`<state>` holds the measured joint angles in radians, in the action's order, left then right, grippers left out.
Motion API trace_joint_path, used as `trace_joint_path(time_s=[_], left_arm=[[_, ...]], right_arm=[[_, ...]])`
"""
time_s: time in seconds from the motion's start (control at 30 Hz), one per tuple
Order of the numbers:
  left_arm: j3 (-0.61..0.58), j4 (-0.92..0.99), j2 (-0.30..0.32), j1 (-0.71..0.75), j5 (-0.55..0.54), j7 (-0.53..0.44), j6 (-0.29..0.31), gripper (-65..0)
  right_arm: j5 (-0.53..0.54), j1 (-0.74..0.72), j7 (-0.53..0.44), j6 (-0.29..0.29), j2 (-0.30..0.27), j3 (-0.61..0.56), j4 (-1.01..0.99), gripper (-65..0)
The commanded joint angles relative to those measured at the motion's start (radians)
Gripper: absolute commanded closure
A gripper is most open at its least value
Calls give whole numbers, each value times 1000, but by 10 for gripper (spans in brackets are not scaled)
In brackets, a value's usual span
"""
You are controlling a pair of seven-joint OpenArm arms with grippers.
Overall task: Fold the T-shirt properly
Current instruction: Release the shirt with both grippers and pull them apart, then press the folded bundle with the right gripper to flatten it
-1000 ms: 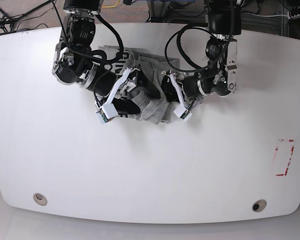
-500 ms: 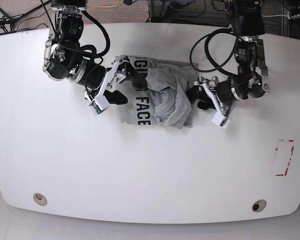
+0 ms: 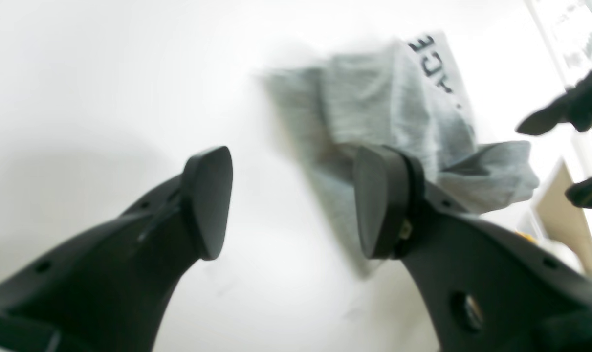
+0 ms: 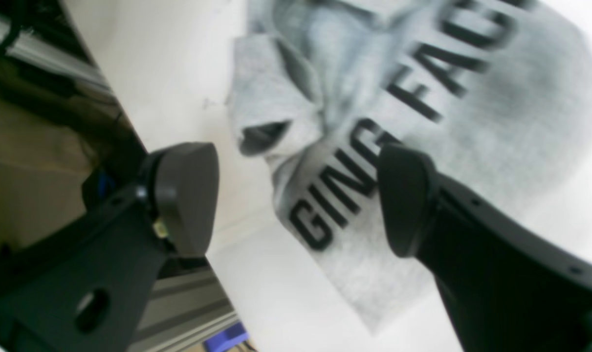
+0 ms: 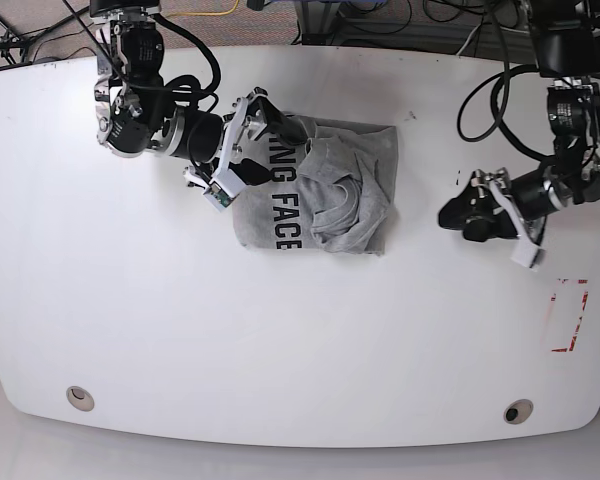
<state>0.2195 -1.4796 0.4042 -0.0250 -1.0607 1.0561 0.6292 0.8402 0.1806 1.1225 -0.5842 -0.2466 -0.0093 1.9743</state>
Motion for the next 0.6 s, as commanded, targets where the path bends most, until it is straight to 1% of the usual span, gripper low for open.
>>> trace_joint_path(time_s=[0.0,0.1,0.13,0.23,0.33,0.5,0.53,0.57], left_arm=[[68,-25,52,18,-16,-15,2,-372],[120,-28,77,49,-16,-15,2,-372],[137,-26,91,64,-16,-15,2,-372],[174,-25,109,92,-14,-15,2,-372],[200,-28,111,112,-14,-15,2,-372],[243,-29,135,167,-14,-15,2,-372],[248,-29,135,172,-14,-15,2,-372],[261,-29,135,179,-14,-15,2,-372]], right_arm=[[-55,-22,-46,-4,-7,-45,15,-480],[-132,-25,-65,-4,-4,-117,15,-480],[-157,-29,-71,-4,6,-142,13,-480],[-233,-53,-72,-4,48,-205,9,-480],[-304,-68,-72,-9,83,-265,-25,-480],[-370,-109,-72,-10,165,-352,-76,-480],[-373,-114,-72,-10,172,-363,-83,-480],[-387,-132,-72,-9,198,-393,-103,-480]])
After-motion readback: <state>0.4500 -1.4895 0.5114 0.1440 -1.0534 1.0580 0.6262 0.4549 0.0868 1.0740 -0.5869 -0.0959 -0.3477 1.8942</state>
